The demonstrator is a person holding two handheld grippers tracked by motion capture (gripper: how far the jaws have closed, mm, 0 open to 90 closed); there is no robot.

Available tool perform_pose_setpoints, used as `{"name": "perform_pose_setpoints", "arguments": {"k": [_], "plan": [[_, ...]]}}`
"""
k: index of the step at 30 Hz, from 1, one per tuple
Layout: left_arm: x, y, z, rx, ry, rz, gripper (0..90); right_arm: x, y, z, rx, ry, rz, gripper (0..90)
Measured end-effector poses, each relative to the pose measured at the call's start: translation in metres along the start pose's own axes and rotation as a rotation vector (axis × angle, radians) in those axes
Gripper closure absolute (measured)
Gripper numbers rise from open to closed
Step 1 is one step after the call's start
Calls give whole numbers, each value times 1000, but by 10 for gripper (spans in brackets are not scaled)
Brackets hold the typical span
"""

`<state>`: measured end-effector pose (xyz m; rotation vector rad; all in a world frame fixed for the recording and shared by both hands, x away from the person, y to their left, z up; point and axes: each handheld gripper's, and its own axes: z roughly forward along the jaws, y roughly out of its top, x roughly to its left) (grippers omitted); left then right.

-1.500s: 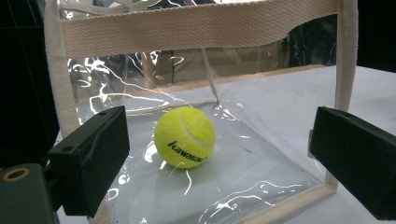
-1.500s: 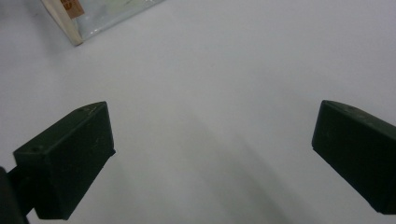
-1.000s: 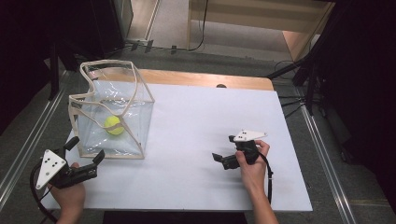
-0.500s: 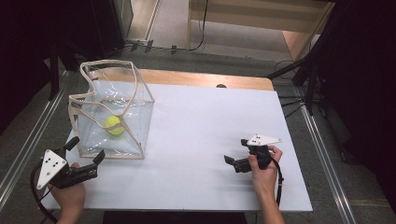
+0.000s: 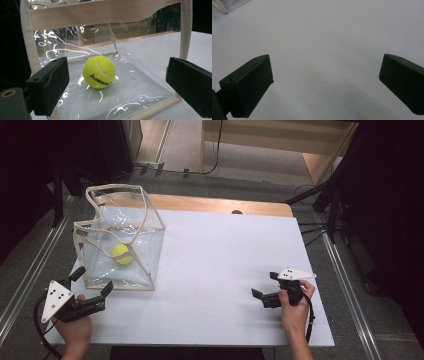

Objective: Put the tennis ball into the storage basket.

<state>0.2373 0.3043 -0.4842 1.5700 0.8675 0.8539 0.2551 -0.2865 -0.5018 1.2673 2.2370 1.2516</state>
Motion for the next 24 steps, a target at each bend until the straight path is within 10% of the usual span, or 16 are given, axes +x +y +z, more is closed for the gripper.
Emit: {"name": "perform_pose_setpoints", "arguments": {"k": [24], "plan": [[-1,0,0,3,0,6,54,-27,-33,-40,-73,-68,84,0]]}}
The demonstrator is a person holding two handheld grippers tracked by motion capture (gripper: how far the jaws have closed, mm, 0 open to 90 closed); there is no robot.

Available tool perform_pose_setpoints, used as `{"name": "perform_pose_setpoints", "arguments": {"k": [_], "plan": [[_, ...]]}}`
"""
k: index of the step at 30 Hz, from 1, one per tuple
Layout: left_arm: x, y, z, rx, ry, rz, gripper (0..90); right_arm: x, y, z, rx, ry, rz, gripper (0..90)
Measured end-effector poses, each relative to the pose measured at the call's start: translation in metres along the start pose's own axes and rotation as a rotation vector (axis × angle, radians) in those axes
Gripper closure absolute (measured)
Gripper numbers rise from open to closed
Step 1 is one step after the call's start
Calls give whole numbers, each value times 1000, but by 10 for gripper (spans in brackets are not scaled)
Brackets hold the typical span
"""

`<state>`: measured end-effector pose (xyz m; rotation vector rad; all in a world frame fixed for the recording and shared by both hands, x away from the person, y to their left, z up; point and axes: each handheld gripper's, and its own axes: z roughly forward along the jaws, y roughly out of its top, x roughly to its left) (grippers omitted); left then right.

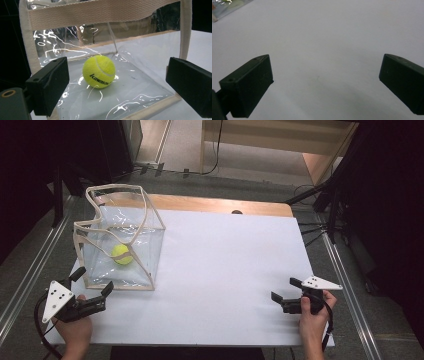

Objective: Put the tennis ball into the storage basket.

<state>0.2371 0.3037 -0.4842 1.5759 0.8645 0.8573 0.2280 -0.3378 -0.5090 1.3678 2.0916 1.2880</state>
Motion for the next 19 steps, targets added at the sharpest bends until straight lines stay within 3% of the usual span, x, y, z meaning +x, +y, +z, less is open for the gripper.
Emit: {"name": "perform_pose_setpoints", "arguments": {"k": [19], "plan": [[1,0,0,-5,-2,-6,53,-13,-9,-21,-72,-52,35,0]]}}
